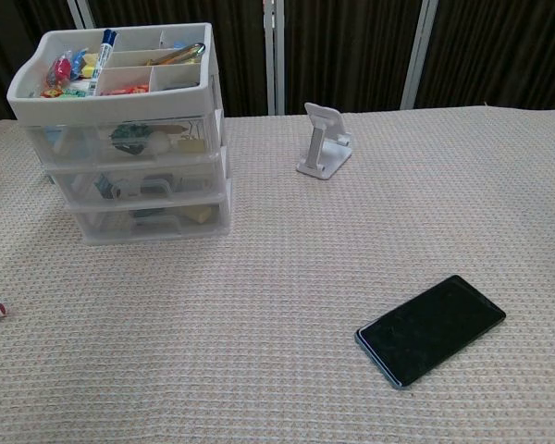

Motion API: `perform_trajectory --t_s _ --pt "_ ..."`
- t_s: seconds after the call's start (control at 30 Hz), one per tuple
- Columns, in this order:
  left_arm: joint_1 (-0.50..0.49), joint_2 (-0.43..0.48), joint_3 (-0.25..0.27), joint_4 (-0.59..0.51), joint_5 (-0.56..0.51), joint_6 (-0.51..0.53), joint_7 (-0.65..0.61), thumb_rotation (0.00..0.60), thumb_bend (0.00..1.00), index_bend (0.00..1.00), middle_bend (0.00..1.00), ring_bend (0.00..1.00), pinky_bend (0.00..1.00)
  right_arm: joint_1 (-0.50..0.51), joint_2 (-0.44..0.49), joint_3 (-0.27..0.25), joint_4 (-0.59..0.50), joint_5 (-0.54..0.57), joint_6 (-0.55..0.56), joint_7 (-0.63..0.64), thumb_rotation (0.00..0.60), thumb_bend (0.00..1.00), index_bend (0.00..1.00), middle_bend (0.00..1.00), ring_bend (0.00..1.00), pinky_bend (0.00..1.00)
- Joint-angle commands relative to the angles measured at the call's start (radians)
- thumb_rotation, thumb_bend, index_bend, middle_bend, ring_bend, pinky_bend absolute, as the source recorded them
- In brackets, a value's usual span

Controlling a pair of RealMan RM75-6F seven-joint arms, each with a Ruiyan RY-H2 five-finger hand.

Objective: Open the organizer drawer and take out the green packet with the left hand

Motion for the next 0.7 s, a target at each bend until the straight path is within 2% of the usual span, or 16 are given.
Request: perform_trajectory --t_s 0.03,0.5,0.53,0.6,0.63,0.7 --pt "0.0 0.0 0.0 0.0 -0.001 -0.002 0.0 0.6 0.22 0.0 0.0 0.0 0.0 0.001 0.002 -0.001 -0.005 0.003 -0.004 -0.002 0.6 0.0 0.0 0.0 0.0 0.0" --pt "-0.014 0.004 0.004 -0.017 -0.005 -0.035 -0.017 0.6 0.23 0.0 0.0 0.0 0.0 0.002 0.003 0.001 -0.012 0.011 -0.013 0.004 0.6 0.0 0.0 0.0 0.0 0.0" --pt "-0.017 0.006 0.003 -0.022 -0.002 -0.036 -0.029 0.6 0.23 0.0 0.01 0.02 0.03 0.002 0.004 0.001 -0.015 0.012 -0.014 0.006 0.6 0.0 0.0 0.0 0.0 0.0" --pt "-0.026 -0.002 -0.007 -0.028 0.015 -0.023 -0.073 0.6 0.28 0.0 0.17 0.2 0.21 0.002 0.006 0.002 -0.019 0.013 -0.013 0.009 0.6 0.0 0.0 0.0 0.0 0.0" --pt "-0.029 -0.008 -0.012 -0.025 0.02 -0.017 -0.085 0.6 0.33 0.0 0.33 0.36 0.35 0.002 0.006 0.002 -0.02 0.013 -0.013 0.009 0.6 0.0 0.0 0.0 0.0 0.0" --pt "-0.046 -0.028 -0.022 -0.027 0.026 -0.023 -0.142 0.6 0.43 0.0 0.56 0.57 0.49 0.001 0.007 0.0 -0.022 0.013 -0.014 0.009 0.6 0.0 0.0 0.0 0.0 0.0"
